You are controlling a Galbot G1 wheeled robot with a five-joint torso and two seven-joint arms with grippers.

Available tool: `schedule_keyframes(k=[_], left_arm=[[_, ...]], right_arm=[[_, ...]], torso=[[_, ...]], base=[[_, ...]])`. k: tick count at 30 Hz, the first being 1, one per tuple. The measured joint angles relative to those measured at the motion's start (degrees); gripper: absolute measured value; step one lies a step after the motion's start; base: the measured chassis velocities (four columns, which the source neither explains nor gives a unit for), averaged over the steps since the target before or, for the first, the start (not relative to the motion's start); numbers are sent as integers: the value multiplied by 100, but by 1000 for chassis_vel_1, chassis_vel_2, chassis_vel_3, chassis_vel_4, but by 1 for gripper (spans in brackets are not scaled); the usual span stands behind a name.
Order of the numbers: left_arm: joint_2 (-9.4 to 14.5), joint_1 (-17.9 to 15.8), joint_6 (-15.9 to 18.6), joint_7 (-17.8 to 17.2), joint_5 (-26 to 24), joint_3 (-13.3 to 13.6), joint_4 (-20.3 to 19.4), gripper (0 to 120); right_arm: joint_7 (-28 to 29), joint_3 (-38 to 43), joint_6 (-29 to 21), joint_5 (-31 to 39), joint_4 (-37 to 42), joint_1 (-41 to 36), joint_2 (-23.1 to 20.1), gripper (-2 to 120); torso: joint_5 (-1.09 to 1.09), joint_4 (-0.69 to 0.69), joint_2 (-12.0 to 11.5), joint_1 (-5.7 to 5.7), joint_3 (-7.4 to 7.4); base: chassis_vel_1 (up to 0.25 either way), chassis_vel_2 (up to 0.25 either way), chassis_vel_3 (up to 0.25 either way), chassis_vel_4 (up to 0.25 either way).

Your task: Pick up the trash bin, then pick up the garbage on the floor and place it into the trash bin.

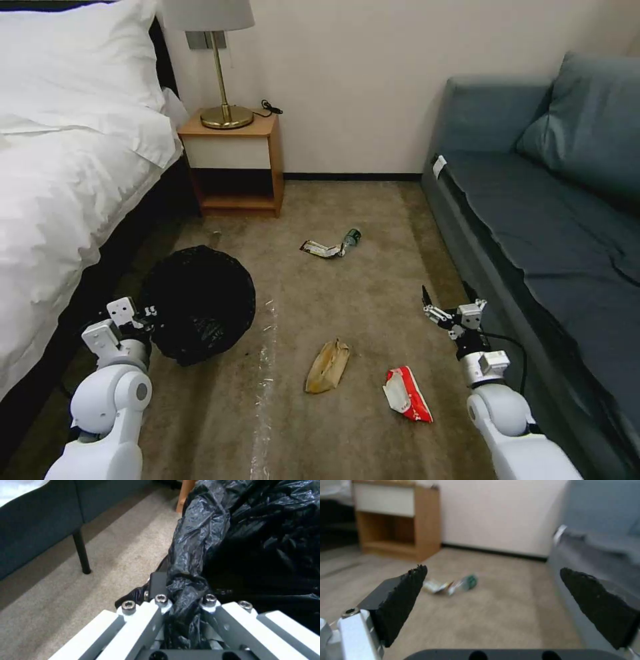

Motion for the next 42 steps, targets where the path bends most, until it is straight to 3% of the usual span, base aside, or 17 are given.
schedule_keyframes(k=[5, 11, 20, 28, 36, 42], left_arm=[[-75, 118, -64, 102, 173, -52, -60, 3], [-122, 118, -96, 118, 290, -48, -91, 3], [-306, 100, -175, 147, 439, 24, -96, 3], [-304, 111, -225, 170, 475, -12, -51, 3], [-339, 147, -247, 177, 482, -22, -119, 3], [-423, 176, -349, 256, 543, 16, -125, 3]], right_arm=[[-87, -455, -378, 667, -42, 149, -389, 100], [-87, -828, -656, 1092, 6, 172, -548, 100], [-198, -1266, -631, 1189, -154, 149, -593, 100], [-186, -1577, -613, 1186, -236, 88, -601, 100], [-102, -2056, -633, 1224, -425, 85, -826, 100], [-20, -2617, -815, 1734, -482, 358, -1161, 100]], torso=[[2, 1, 0, 0, 0], [0, 1, 0, 0, 0], [1, 0, 0, 0, 0], [0, 1, 0, 0, 0], [1, 0, 0, 0, 0], [0, 1, 0, 0, 0]], base=[[0, 0, 0, 0], [0, 0, 0, 0], [0, 0, 0, 0], [0, 0, 0, 0], [0, 0, 0, 0], [0, 0, 0, 0]])
